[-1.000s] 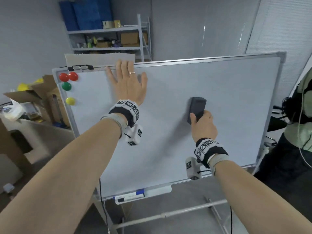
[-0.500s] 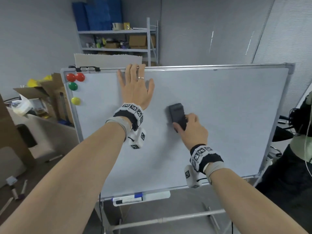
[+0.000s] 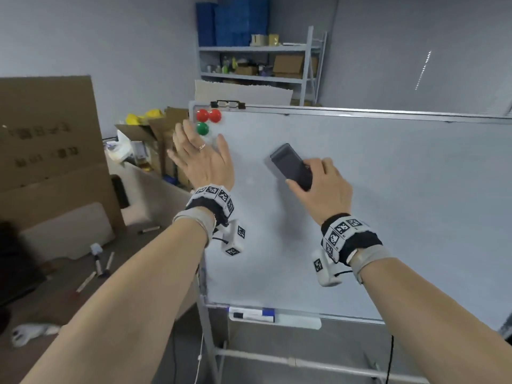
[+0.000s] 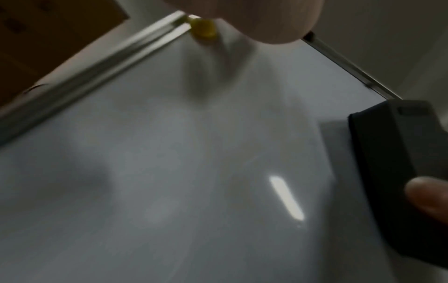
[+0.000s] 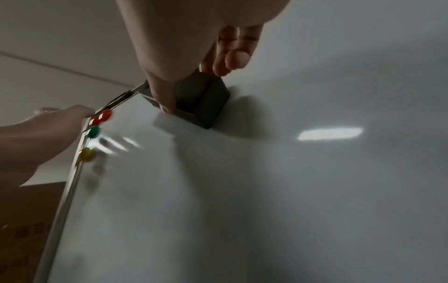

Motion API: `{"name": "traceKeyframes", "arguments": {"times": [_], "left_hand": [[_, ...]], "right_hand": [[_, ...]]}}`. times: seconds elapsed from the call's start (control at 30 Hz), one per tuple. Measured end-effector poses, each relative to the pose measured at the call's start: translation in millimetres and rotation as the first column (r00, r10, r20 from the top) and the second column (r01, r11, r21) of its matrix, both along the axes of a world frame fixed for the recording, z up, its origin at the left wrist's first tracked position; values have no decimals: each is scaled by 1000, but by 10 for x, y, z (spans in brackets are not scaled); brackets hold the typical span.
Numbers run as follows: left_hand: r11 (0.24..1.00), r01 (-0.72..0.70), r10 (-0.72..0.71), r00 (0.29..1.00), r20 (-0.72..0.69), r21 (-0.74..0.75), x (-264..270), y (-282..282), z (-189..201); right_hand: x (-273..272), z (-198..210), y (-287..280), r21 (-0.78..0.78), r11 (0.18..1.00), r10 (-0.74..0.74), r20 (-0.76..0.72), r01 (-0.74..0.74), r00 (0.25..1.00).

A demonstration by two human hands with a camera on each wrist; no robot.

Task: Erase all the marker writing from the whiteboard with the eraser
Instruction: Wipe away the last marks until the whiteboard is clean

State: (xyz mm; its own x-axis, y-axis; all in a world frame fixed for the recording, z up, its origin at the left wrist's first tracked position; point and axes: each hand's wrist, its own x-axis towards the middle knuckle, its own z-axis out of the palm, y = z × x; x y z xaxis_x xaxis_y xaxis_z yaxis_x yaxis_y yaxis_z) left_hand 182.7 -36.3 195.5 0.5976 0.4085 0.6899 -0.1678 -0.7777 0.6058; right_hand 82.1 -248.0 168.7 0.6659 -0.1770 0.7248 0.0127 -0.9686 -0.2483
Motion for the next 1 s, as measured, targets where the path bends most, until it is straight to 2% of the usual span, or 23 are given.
{"name": "traceKeyframes", "arguments": {"times": [0.07, 0.17, 0.23, 0.3, 0.4, 0.47, 0.57, 0.63, 0.73, 0.8, 0.9, 1.0], "left_hand": [[988, 20, -31, 997, -73, -153, 5, 151, -111], [924, 112, -197, 959, -205, -366, 2, 287, -196], [895, 142, -300, 894, -334, -423, -7, 348, -193], [876, 190, -385, 828, -407, -443, -18, 377, -169], [833, 266, -480, 784, -394, -486, -32, 382, -189], [824, 275, -496, 773, -395, -495, -58, 397, -243], [825, 256, -492, 764, -417, -504, -103, 497, -288], [799, 269, -525, 748, -406, -538, -97, 590, -283], [741, 318, -600, 710, -369, -592, -83, 676, -296], [716, 334, -628, 691, -358, -613, -68, 690, -373], [672, 310, -655, 672, -345, -672, -58, 711, -609], [586, 303, -718, 625, -308, -751, -98, 740, -932]], "right_hand": [[91, -53, 172, -51, 998, 46, -13, -47, 999], [216, -141, 361, -186, 974, 120, -47, -126, 992], [275, -118, 408, -229, 966, 117, -47, -124, 992], [325, -46, 408, -191, 979, 75, 11, -72, 997], [359, -4, 478, -85, 996, 21, 63, -15, 998], [382, -57, 630, -102, 993, 65, 43, -61, 997], [434, -200, 840, -366, 908, 200, -46, -202, 979], [466, -162, 841, -428, 883, 201, -26, -192, 979], [490, -37, 761, -255, 963, 121, 124, -86, 985], [496, -35, 755, -197, 978, 104, 158, -72, 982], [470, -289, 816, -236, 961, 166, 89, -141, 982], [373, -792, 827, -288, 934, 200, -60, -209, 978]]}}
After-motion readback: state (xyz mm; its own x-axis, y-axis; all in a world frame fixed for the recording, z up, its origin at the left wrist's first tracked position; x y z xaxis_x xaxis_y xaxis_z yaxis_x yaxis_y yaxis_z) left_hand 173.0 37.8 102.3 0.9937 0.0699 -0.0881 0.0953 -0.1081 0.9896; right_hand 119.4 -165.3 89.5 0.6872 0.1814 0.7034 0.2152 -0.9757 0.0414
